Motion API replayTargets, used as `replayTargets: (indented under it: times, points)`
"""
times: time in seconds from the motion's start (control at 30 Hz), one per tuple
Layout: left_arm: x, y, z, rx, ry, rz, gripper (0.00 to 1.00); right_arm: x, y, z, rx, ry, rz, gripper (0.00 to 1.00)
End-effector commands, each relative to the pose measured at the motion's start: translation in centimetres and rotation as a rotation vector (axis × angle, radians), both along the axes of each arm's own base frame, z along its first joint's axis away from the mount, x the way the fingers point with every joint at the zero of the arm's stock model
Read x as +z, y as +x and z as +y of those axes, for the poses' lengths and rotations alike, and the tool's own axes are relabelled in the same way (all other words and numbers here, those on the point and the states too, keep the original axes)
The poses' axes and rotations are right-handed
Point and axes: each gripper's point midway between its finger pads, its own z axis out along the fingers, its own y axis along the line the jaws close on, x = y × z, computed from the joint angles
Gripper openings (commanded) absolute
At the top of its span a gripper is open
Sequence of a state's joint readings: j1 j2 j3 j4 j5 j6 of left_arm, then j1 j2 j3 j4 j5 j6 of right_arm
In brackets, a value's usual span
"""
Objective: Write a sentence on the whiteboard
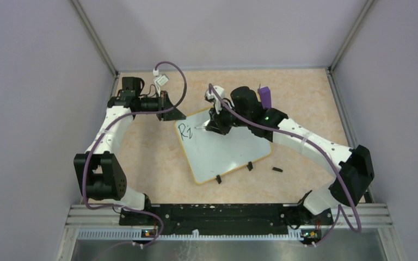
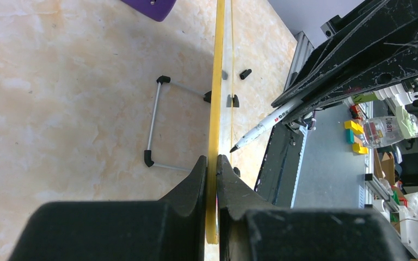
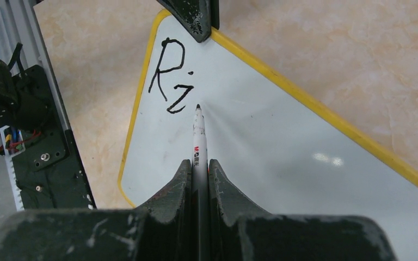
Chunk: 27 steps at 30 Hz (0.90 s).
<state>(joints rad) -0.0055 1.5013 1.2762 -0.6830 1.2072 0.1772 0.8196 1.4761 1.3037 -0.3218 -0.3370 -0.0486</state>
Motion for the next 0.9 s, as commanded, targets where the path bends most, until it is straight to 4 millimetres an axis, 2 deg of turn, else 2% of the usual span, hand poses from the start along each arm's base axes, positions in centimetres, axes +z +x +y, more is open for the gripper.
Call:
replayTargets:
  times: [0.0,0.4,0.87]
  points:
    - [0.2,-0.3,0.0,0.007,0.005,-0.008,0.0,2.9,1.9,0.7,-0.043,0.057,-0.071,0.0]
    - [0.2,-0.3,0.0,0.008,0.009,-0.013,0.0,2.3,2.8,1.4,-0.051,0.039,-0.061,0.0]
    - [0.1,-0.1,0.1,0.01,0.011,-0.009,0.0,-0.3,1.4,1.2,-0.003,-0.013,-0.031,0.0]
